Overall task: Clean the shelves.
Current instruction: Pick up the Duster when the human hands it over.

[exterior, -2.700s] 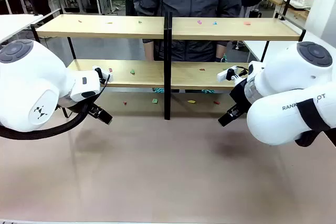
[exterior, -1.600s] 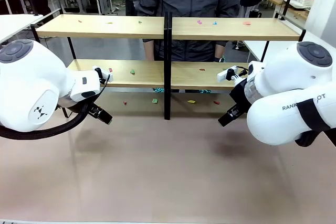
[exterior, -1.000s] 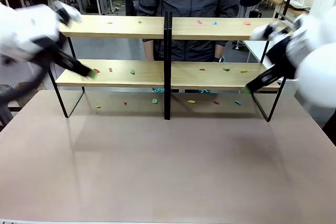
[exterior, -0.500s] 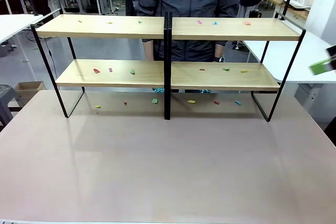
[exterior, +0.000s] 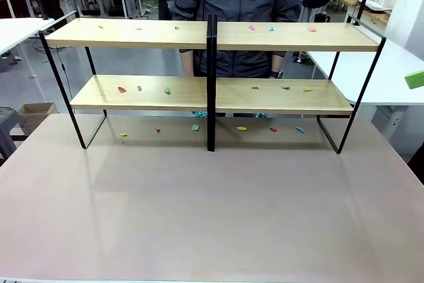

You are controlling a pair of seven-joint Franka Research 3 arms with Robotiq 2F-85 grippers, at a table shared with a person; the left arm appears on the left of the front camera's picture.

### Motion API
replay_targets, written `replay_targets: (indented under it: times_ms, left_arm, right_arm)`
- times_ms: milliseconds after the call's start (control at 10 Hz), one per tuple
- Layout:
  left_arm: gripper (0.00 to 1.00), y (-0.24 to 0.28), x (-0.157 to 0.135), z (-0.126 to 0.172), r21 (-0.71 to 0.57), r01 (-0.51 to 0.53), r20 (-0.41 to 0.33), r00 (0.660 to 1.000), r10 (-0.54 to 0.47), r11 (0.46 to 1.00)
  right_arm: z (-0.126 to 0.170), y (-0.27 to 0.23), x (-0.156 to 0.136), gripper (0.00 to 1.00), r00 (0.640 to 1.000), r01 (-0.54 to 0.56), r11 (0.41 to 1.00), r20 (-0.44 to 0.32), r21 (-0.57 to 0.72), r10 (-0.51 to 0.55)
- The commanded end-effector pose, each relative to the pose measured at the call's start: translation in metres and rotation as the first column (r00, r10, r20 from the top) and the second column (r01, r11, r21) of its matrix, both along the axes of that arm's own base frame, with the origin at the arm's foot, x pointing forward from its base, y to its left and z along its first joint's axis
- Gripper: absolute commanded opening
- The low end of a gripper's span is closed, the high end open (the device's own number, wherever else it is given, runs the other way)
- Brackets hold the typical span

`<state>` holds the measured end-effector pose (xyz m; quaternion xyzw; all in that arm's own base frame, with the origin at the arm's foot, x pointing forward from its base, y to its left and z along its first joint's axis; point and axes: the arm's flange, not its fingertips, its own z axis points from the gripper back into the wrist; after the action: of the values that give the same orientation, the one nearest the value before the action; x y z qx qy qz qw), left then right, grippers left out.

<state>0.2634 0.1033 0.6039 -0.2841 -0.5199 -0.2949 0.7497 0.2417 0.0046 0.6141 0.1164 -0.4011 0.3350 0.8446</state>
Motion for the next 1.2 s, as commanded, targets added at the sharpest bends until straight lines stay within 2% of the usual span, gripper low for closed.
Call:
replay_targets:
  times_ms: [0, 300, 500, 900, 1100]
  left_arm:
    - [1.0, -0.049, -0.03, -0.067, 0.002, -0.044, -0.025, 0.999, 0.044, 0.999]
    - [1.0, -0.054, -0.022, -0.069, 0.075, -0.114, -0.099, 0.988, 0.122, 0.991]
    - [1.0, -0.062, -0.022, -0.062, 0.129, -0.135, -0.09, 0.985, 0.147, 0.982]
    - [1.0, -0.09, -0.003, -0.058, 0.256, -0.107, -0.139, 0.979, 0.146, 0.961]
    - [1.0, -0.109, 0.002, -0.048, 0.307, -0.084, -0.109, 0.986, 0.123, 0.948]
  right_arm:
    - [-0.023, 0.001, 0.003, 1.0, 0.999, -0.019, 0.999, 0.041, 0.04, 0.017]
    - [-0.029, -0.003, 0.012, 1.0, 0.999, -0.037, 0.998, 0.038, 0.047, 0.035]
    - [-0.033, -0.007, 0.017, 1.0, 0.999, -0.037, 0.998, 0.029, 0.054, 0.035]
    - [-0.046, -0.014, 0.025, 1.0, 0.999, -0.039, 0.998, 0.014, 0.049, 0.038]
    - [-0.05, -0.018, 0.027, 1.0, 0.999, -0.04, 0.998, 0.012, 0.038, 0.04]
